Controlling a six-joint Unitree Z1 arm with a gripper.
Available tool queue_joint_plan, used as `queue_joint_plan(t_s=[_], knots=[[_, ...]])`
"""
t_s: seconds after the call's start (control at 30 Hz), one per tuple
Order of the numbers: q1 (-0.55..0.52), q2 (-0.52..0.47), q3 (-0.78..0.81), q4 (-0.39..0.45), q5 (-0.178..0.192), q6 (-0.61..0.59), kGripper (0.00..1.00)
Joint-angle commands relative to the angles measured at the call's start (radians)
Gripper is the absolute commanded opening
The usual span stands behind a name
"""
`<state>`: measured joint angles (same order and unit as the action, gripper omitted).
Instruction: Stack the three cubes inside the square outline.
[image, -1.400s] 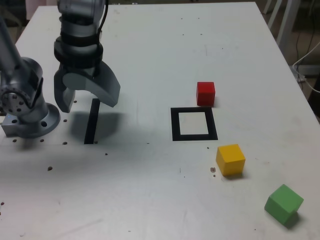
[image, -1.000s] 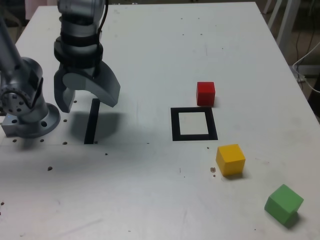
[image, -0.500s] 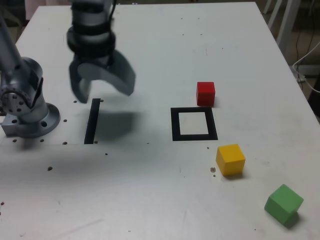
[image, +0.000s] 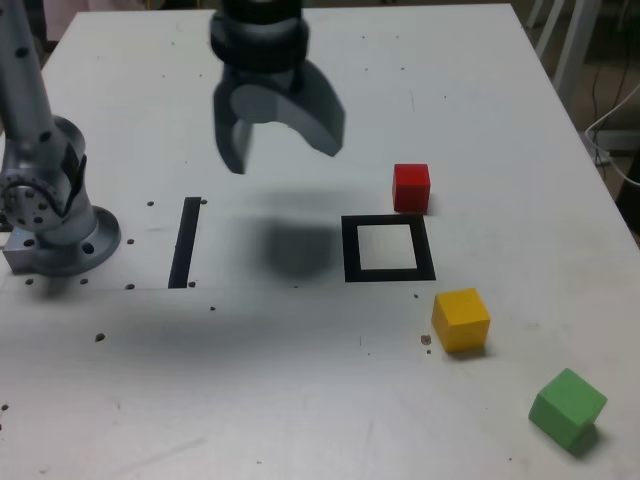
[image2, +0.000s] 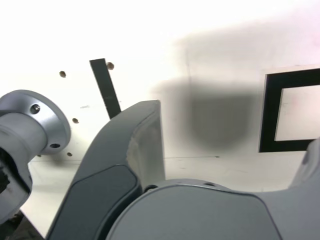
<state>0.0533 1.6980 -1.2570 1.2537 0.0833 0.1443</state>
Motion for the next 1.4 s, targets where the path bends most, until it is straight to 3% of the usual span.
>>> queue_joint_plan(t_s=[0.0,0.63,0.93,1.37], knots=[[0.003,0.029,-0.038,0.011,0.001,0.009,0.99],[0.090,0.270,-0.320,0.038,-0.009,0.106,0.99],[0.137,0.398,-0.449,0.073,-0.044,0.169,0.99],[0.149,0.488,-0.503,0.101,-0.115,0.225,0.96]])
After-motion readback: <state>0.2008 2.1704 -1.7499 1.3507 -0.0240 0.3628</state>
